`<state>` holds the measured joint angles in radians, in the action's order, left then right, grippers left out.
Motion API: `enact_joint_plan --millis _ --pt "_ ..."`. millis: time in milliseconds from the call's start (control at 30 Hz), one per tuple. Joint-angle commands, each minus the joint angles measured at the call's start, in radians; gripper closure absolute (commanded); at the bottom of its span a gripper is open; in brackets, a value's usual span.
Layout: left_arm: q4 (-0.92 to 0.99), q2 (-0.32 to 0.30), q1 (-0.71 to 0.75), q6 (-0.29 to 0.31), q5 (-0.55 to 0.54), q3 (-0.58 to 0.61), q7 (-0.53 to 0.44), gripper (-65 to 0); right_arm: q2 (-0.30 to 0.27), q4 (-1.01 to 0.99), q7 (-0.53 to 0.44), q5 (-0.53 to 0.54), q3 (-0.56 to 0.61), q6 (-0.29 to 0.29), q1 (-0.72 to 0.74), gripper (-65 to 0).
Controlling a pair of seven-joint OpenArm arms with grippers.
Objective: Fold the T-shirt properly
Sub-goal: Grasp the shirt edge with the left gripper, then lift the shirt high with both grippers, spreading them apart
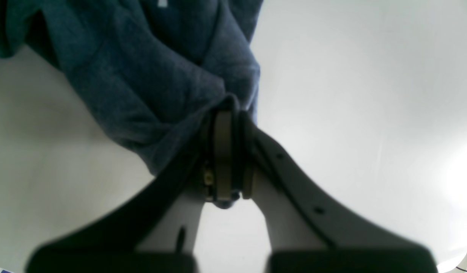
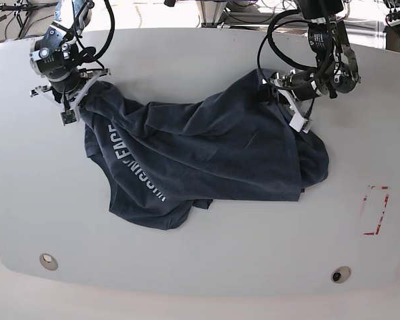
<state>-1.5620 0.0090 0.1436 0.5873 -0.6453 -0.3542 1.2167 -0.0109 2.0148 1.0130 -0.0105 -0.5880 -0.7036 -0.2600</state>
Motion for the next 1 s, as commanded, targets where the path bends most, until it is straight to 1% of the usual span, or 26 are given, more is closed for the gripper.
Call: enact_joint_plan --millis 0,67,133,167,200,333,433,500,567,600,633,700,800,967 --pt "-0.084 -0.033 -0.009 -0.005 0.035 -0.006 0.015 0.0 -0.008 0.021 -0.020 0.008 -0.003 0.005 0.024 0.0" --pt "-0.150 -0.040 -0.012 -0.003 0.012 -0.009 0.016 0.0 -0.008 0.021 -0.020 0.008 -0.005 0.005 0.044 0.0" --pt "-0.206 -0.079 -0.017 -0.003 -0.021 -0.019 0.016 0.0 -0.013 0.019 -0.020 0.008 -0.005 0.005 0.061 0.0" --pt "-0.237 -0.113 -0.032 -0.003 -0.060 -0.035 0.018 0.0 -0.013 0.017 -0.021 0.008 -0.005 0.005 0.081 0.0" --pt "-0.249 -0.132 -0.048 -0.003 -0.086 -0.045 0.021 0.0 -0.013 0.017 -0.021 0.008 -0.005 0.005 0.097 0.0" --pt "-0.257 -0.215 -0.138 -0.003 -0.222 -0.121 0.093 0.0 -0.013 0.016 -0.021 0.008 -0.003 0.005 0.170 0.0" --pt "-0.260 -0.248 -0.209 -0.003 -0.296 -0.187 0.134 0.0 -0.013 0.016 -0.021 0.007 -0.003 0.005 0.230 0.0" --pt "-0.260 -0.271 -0.250 -0.003 -0.316 -0.216 0.142 0.0 -0.014 0.016 -0.021 0.005 -0.002 0.005 0.275 0.0" --pt "-0.259 -0.312 -0.287 -0.003 -0.324 -0.227 0.142 0.0 -0.014 0.014 -0.021 0.004 -0.002 0.005 0.318 0.0" --pt "-0.257 -0.352 -0.329 -0.003 -0.325 -0.223 0.142 0.0 -0.014 0.011 -0.020 0.004 0.000 0.005 0.356 0.0" --pt "-0.257 -0.370 -0.350 -0.003 -0.325 -0.223 0.142 0.0 -0.014 0.008 -0.020 0.004 0.000 0.005 0.376 0.0" --pt "-0.255 -0.395 -0.405 -0.003 -0.322 -0.223 0.142 0.0 -0.016 -0.001 -0.020 0.002 0.000 0.005 0.430 0.0" --pt "-0.255 -0.415 -0.499 -0.003 -0.319 -0.225 0.142 0.0 -0.018 -0.018 -0.018 0.002 0.000 0.005 0.505 0.0" --pt "-0.254 -0.458 -0.654 -0.005 -0.311 -0.220 0.142 0.0 -0.044 -0.030 -0.012 0.002 0.023 0.005 0.618 0.0"
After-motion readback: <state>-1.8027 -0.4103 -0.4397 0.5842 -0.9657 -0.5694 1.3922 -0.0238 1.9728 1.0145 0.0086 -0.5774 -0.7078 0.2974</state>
